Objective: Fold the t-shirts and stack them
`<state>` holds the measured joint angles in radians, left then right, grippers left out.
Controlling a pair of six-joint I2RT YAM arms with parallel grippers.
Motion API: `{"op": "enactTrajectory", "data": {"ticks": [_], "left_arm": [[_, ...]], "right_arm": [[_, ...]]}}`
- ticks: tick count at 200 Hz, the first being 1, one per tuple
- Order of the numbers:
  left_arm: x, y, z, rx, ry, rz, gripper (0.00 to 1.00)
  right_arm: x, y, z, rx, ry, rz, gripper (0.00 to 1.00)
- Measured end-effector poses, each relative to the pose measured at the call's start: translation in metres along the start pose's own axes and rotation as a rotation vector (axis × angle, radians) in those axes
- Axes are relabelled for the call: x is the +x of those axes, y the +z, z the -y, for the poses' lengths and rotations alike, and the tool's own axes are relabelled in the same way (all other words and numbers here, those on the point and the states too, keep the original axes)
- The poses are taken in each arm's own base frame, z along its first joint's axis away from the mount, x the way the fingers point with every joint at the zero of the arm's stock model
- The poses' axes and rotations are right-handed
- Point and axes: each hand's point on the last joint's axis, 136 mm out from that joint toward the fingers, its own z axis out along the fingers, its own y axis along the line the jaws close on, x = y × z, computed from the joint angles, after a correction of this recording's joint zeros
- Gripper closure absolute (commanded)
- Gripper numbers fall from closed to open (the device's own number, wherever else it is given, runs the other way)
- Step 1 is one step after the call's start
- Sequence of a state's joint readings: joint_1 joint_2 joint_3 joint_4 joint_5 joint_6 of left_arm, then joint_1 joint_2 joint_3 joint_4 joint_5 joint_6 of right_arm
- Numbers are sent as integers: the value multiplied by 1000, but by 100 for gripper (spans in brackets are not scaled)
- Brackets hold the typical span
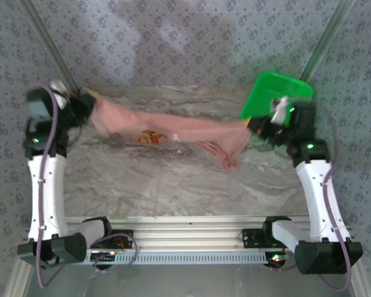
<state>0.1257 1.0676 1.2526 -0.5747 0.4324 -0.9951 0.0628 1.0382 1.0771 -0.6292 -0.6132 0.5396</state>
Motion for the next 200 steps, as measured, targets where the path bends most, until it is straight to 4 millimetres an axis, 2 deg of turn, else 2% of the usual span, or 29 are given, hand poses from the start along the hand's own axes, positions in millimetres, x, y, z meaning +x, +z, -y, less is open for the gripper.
{"op": "enactTrajectory", "data": {"ticks": [10, 21, 34, 45, 77, 112, 151, 161, 172, 185, 200], "left_arm": [[32, 13, -56, -113, -75, -65, 100], [62, 16, -103, -214, -139, -116, 100], [85, 10, -141, -290, -189, -132, 100], [96, 3, -160, -319, -209, -122, 100], [109, -6, -187, -350, -233, -90, 100], [123, -6, -219, -422, -267, -95, 100], [128, -6, -231, -452, -277, -98, 100], [129, -6, -233, -456, -279, -100, 100], [130, -6, -235, -461, -280, -103, 100], [131, -6, -236, -463, -281, -104, 100], [131, -6, -236, -462, -281, -104, 100]], "right_arm": [[45, 22, 26, 64, 8, -124, 100], [86, 35, 49, 131, 5, -233, 100], [124, 41, 68, 194, -15, -327, 100], [146, 41, 80, 234, -25, -376, 100], [175, 39, 114, 362, -32, -436, 100], [193, 41, 130, 475, -65, -507, 100], [213, 41, 154, 646, -109, -592, 100], [214, 40, 161, 688, -110, -599, 93], [213, 36, 167, 733, -100, -593, 78], [211, 30, 174, 787, -89, -575, 65], [207, 22, 178, 832, -76, -544, 57]]}}
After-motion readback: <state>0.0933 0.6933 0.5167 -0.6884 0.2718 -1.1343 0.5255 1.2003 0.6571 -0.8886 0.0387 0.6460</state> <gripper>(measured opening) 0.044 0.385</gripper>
